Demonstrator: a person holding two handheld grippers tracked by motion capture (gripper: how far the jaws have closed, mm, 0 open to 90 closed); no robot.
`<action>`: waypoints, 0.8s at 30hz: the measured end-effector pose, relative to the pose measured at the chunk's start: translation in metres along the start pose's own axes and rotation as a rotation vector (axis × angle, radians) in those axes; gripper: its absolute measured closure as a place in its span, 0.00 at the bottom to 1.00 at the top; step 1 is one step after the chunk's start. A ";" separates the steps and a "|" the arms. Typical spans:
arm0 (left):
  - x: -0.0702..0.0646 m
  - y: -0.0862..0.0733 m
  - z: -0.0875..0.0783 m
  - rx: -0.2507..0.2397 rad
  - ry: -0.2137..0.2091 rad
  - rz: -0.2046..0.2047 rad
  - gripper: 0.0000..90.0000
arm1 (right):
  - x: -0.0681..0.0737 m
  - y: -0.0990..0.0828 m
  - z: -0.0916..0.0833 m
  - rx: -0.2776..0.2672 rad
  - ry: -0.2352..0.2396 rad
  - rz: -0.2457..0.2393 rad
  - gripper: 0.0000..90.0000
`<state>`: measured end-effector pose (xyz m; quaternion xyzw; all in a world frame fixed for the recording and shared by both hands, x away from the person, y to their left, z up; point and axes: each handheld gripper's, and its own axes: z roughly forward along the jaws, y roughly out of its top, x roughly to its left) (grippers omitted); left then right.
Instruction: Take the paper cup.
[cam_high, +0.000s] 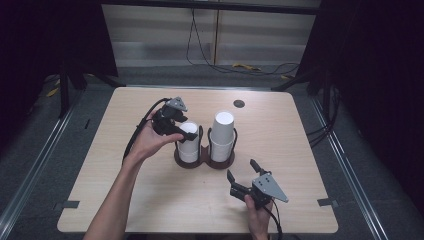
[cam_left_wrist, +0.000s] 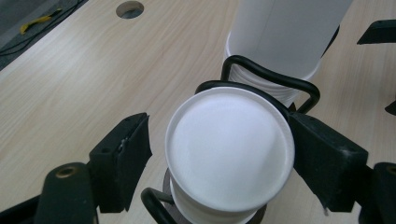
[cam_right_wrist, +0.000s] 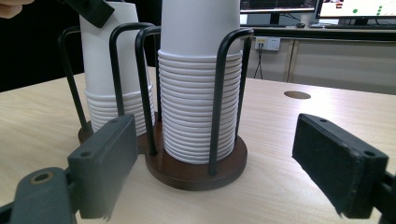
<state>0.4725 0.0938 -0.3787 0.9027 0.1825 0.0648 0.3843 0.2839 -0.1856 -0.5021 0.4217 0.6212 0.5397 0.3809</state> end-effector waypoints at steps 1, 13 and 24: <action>0.000 0.000 0.000 0.005 0.003 0.000 0.28 | 0.000 0.000 0.000 0.000 0.000 0.000 0.16; -0.001 -0.002 0.007 0.056 -0.011 0.032 0.31 | 0.000 0.000 0.000 -0.001 0.001 0.000 0.16; -0.003 0.000 0.006 0.063 -0.001 0.045 0.35 | 0.000 0.000 0.000 0.003 -0.003 0.000 0.16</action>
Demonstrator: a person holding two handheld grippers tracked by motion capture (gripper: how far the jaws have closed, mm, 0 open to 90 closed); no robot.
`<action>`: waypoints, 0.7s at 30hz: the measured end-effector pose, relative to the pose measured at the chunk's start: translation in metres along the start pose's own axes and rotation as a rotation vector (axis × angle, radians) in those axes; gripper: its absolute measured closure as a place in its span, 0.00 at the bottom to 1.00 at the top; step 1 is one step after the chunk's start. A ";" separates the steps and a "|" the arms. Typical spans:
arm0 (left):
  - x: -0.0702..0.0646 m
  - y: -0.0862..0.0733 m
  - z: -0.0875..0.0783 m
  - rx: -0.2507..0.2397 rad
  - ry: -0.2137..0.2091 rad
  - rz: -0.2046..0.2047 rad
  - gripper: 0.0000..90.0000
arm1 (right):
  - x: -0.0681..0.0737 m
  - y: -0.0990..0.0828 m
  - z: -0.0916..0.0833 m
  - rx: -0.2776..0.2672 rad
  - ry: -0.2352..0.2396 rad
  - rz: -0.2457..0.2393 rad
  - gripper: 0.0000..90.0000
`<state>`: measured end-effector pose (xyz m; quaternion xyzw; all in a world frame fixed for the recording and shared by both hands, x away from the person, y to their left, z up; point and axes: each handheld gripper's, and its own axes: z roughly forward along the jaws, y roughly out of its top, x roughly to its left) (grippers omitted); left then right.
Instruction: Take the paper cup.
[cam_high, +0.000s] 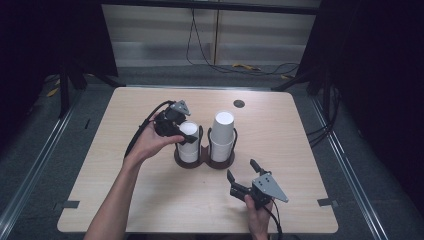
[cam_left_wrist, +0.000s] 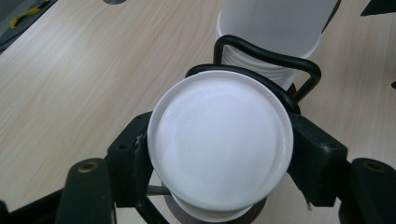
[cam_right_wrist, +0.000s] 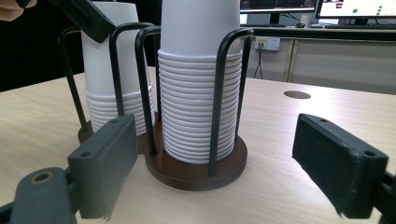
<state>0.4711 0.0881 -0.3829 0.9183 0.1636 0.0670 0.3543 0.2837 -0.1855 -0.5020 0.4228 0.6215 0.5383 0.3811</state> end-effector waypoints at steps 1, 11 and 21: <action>0.000 0.000 0.000 -0.002 0.000 0.002 0.35 | 0.000 0.000 0.000 0.000 0.000 0.000 0.16; 0.001 0.002 -0.009 -0.049 -0.006 -0.024 0.36 | 0.000 0.000 0.000 0.000 0.004 0.000 0.16; -0.001 0.003 -0.016 -0.072 0.008 -0.005 0.36 | 0.000 0.000 0.000 0.003 0.009 0.001 0.16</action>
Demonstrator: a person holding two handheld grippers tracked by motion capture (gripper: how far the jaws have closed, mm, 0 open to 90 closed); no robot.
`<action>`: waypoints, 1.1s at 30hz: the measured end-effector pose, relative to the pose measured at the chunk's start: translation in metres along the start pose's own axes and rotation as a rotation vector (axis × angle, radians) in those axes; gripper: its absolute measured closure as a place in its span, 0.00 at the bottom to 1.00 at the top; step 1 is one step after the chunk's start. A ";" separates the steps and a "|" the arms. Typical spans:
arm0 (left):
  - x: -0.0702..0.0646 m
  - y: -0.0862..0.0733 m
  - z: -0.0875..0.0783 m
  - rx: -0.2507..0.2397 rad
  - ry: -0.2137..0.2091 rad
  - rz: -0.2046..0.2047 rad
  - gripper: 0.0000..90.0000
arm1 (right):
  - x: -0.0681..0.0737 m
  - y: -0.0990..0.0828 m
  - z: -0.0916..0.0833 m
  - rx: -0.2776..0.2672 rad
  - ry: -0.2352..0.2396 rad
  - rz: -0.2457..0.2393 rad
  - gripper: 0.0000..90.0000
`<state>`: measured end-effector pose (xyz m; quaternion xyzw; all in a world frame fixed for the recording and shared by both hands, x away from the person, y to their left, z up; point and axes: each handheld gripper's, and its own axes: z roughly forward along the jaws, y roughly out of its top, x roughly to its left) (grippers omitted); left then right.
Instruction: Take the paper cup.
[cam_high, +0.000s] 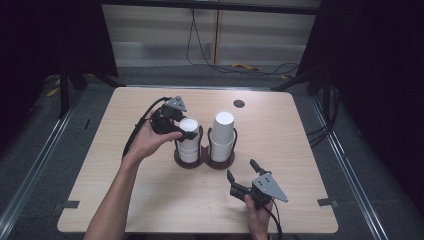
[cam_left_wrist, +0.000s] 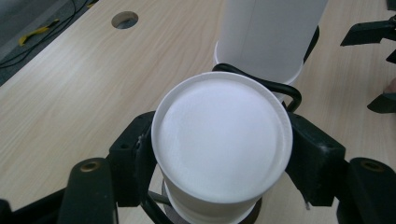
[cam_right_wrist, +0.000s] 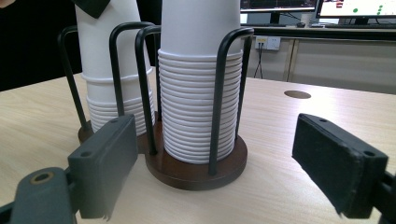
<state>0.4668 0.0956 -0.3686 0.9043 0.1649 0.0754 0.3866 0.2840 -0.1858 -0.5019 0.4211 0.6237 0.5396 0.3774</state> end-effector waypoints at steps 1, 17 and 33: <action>0.000 0.000 -0.001 -0.001 -0.001 -0.003 0.36 | 0.000 0.000 0.000 0.000 0.000 0.000 0.16; 0.000 0.004 -0.014 -0.049 -0.008 -0.018 0.37 | 0.000 0.000 0.000 0.000 0.000 0.000 0.16; -0.001 0.006 -0.030 -0.120 0.009 -0.007 0.38 | 0.000 0.000 0.000 0.000 0.001 0.000 0.16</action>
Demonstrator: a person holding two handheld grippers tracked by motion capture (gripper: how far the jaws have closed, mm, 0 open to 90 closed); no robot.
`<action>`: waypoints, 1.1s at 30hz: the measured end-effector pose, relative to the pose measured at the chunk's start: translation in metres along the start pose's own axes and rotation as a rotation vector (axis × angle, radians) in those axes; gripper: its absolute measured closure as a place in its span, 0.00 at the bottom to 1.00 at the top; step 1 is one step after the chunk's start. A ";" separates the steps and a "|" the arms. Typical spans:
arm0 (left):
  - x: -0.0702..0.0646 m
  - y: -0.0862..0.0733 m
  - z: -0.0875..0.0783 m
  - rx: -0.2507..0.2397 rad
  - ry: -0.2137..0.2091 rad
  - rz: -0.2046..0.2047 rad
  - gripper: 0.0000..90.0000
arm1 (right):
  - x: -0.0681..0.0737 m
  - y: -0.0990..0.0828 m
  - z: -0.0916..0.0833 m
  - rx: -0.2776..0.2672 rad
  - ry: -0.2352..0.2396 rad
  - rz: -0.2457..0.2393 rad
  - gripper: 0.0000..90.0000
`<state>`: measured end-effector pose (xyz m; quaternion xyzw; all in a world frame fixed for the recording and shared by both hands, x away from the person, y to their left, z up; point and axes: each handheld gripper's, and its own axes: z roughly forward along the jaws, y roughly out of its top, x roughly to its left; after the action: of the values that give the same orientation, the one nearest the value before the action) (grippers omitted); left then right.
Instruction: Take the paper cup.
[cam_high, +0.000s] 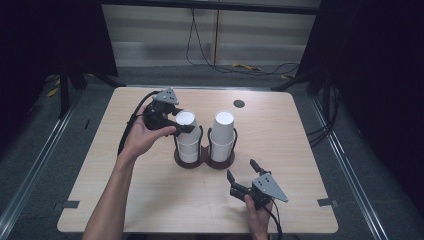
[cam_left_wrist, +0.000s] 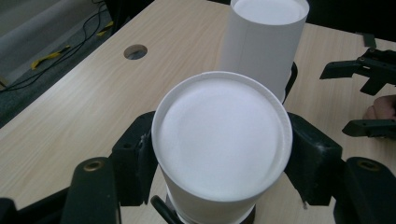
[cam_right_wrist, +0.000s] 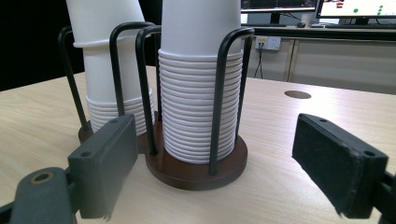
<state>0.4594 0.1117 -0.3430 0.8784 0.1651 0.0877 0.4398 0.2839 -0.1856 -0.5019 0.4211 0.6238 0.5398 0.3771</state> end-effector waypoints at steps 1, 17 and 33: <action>-0.001 0.001 -0.001 -0.001 0.003 0.001 0.38 | 0.000 0.000 0.000 0.000 0.000 -0.001 0.16; -0.003 0.003 -0.011 -0.051 0.019 0.007 0.38 | 0.000 0.000 0.000 0.000 0.000 -0.004 0.16; -0.008 0.000 -0.029 -0.195 0.034 -0.026 0.38 | 0.000 0.000 0.000 0.000 -0.005 -0.003 0.16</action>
<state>0.4430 0.1302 -0.3263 0.8276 0.1744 0.1125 0.5216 0.2840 -0.1857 -0.5020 0.4212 0.6235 0.5382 0.3796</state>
